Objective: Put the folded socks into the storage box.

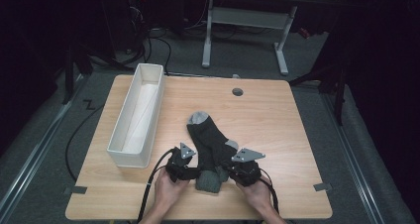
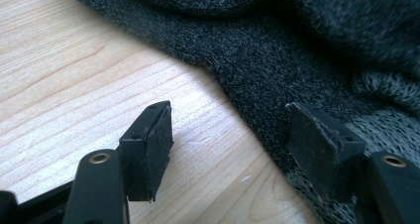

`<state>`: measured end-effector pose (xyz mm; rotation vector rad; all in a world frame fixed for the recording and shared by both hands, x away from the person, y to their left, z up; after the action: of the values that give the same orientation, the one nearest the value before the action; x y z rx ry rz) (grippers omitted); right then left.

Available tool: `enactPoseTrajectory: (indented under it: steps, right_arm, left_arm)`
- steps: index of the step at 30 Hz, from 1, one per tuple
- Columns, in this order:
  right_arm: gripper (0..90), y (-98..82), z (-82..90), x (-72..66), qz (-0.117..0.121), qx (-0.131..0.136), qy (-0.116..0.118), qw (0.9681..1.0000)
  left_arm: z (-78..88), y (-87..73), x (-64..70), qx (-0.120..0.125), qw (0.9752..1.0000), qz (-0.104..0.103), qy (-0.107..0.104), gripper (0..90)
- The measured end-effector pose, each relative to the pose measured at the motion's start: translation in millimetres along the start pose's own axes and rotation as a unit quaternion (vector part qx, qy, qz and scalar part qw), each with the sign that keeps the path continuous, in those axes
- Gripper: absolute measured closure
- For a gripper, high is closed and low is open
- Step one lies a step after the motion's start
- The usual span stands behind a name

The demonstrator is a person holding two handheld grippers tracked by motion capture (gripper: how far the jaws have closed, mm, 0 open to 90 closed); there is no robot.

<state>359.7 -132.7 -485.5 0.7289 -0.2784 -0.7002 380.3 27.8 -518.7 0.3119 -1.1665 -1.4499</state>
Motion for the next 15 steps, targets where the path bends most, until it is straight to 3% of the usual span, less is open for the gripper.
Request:
enactPoseTrajectory:
  steps: [9,15]
  right_arm:
    - [83.7,25.3,19.8,-7.4,0.02,0.034,0.001,0.9992]
    - [83.6,39.0,19.1,-19.4,0.038,0.033,0.013,0.9987]
  left_arm:
    - [-2.9,-3.1,-0.5,0.008,1.0,0.004,-0.003,34.2]
    - [-3.1,-3.8,-0.3,0.014,0.9999,0.003,-0.007,34.2]
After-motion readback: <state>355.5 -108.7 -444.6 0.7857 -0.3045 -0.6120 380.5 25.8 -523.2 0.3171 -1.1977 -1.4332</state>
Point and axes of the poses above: each handheld gripper's, and its own axes: z roughly backward along the jaws, y roughly out of its top, x roughly to its right, the point moved 3 cm from there along -z, roughly forward along the jaws, and after that the axes turned 6 degrees about -x, right-handed, at the moved point
